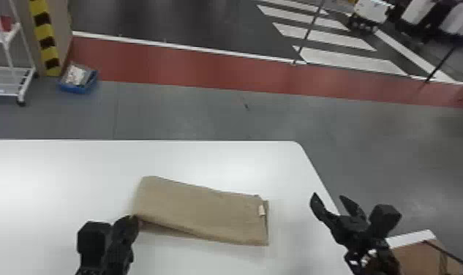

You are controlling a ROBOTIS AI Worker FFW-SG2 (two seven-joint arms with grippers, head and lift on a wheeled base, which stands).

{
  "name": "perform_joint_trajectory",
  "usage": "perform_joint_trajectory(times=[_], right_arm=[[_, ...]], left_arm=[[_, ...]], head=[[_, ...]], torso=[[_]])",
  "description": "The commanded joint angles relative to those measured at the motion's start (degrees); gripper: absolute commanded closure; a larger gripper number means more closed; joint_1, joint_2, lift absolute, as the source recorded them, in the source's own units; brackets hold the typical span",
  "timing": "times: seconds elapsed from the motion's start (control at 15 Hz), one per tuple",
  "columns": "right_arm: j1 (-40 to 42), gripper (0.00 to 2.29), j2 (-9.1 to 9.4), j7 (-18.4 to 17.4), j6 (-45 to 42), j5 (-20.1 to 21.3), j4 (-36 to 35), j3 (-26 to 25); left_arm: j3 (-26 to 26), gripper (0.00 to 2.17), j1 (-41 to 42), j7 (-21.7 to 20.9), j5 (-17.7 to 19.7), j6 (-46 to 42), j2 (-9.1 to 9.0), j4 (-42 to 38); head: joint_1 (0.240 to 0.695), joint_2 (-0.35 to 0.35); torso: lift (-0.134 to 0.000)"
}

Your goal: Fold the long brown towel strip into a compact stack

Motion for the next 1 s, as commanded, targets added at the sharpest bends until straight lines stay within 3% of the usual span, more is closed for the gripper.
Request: perform_joint_trajectory(times=[0.0, 0.6, 0.87, 0.93], right_arm=[[-0.4, 0.13, 0.0, -0.2, 0.0, 0.2, 0.1, 0.9], [-0.6, 0.13, 0.09, -1.7, 0.8, 0.2, 0.0, 3.5], [-0.6, 0.19, 0.53, -2.3, 4.9, 0.6, -1.3, 5.8], [-0.6, 0.28, 0.96, -2.3, 5.6, 1.5, -2.0, 6.3]], left_arm=[[2.9, 1.06, 0.6, -0.1, 0.1, -0.2, 0.67, 0.0], [9.2, 1.06, 7.4, 0.0, 0.6, 0.0, 3.74, -6.1], [10.1, 1.06, 10.1, 0.0, 0.5, 0.3, 4.01, -8.9], [10.7, 0.84, 10.4, -0.1, 0.4, -0.2, 4.01, -9.7]], head=[[0.695, -0.35], [0.695, -0.35], [0.695, -0.35], [0.695, -0.35]], torso=[[0.0], [0.0], [0.0], [0.0]])
